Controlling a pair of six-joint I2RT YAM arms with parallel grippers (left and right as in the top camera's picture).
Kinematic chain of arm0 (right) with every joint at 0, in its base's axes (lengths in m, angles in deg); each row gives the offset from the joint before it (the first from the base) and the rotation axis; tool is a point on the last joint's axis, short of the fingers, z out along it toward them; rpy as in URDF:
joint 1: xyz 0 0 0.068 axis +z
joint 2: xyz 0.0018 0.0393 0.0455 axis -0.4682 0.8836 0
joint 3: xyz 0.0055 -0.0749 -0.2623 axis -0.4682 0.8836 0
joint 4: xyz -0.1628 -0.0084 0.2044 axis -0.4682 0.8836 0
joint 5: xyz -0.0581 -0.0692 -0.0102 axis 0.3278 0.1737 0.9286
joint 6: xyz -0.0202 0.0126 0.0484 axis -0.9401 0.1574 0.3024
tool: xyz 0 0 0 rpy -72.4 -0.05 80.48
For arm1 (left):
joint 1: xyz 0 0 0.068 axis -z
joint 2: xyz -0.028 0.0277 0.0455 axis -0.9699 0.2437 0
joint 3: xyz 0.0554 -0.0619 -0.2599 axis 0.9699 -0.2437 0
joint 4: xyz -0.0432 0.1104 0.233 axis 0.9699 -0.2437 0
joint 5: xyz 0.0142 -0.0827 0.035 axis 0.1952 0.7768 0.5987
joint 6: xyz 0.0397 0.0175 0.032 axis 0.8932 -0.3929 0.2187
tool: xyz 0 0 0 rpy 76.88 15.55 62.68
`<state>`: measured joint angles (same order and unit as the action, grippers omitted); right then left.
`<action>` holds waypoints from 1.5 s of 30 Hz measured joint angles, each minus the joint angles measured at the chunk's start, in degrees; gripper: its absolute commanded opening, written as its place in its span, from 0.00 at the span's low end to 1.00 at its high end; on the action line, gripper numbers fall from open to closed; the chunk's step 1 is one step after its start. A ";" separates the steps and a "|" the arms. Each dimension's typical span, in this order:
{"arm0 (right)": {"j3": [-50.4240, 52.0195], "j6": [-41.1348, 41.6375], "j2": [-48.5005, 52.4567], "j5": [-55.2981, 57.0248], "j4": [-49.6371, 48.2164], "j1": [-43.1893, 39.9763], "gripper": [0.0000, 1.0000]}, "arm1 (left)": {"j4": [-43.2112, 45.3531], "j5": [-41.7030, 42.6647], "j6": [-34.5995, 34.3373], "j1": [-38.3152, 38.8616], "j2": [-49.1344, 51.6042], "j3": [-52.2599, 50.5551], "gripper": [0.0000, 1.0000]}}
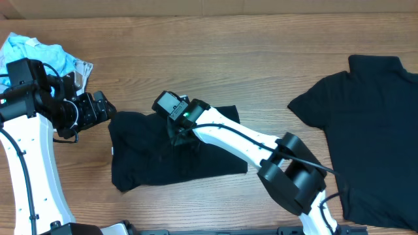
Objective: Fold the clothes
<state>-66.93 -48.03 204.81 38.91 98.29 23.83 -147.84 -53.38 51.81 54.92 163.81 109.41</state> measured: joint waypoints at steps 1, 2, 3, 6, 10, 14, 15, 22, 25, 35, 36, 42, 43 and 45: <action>0.00 -0.31 -0.52 0.00 0.22 -0.02 0.04 | 0.04 0.00 0.17 0.00 0.00 0.00 0.86; 0.00 -0.59 -0.98 -0.02 0.52 0.00 0.04 | 0.04 0.00 0.33 0.00 0.00 0.00 0.87; 0.00 -0.74 -1.33 0.04 1.09 -0.02 0.04 | 0.02 0.02 0.48 0.00 0.00 0.00 0.87; -0.04 -1.14 -1.60 0.09 2.91 -0.31 0.04 | 0.00 0.02 0.52 0.00 0.00 0.00 0.87; -0.04 -1.55 -1.64 0.09 5.46 -1.68 0.04 | 0.00 0.00 0.55 0.00 0.00 0.00 0.87; -0.04 -2.62 -2.14 0.28 9.40 -4.26 0.04 | 0.00 0.00 0.57 0.00 0.00 0.00 0.87; -0.04 -3.10 -2.51 0.37 10.47 -4.94 0.04 | 0.02 0.00 0.57 0.00 0.00 0.00 0.87; -0.04 -7.32 -8.07 0.55 18.10 -9.55 0.04 | 0.11 0.02 0.70 0.00 0.00 0.00 0.87; -0.09 -9.62 -10.78 0.96 20.63 -11.65 0.04 | 0.20 0.00 0.70 0.00 0.00 0.00 0.87; -0.11 -12.55 -12.87 10.36 30.77 -20.13 0.04 | 0.20 0.00 0.70 0.00 0.00 0.00 0.88; -0.11 -12.90 -12.87 11.54 31.63 -20.83 0.04 | 0.20 0.00 0.70 0.00 0.00 0.00 0.88; -0.11 -13.73 -12.87 19.98 36.00 -23.10 0.04 | 0.20 0.00 0.70 0.00 0.00 0.00 0.88; -0.11 -13.81 -12.87 20.81 35.89 -23.10 0.04 | 0.20 0.00 0.70 0.00 0.00 0.00 0.88; -0.11 -14.19 -12.87 22.12 34.80 -23.12 0.04 | 0.20 0.00 0.70 0.00 0.00 0.00 0.88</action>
<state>-67.04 -62.22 191.94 61.03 133.09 0.70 -147.64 -53.38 52.51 54.92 163.81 109.41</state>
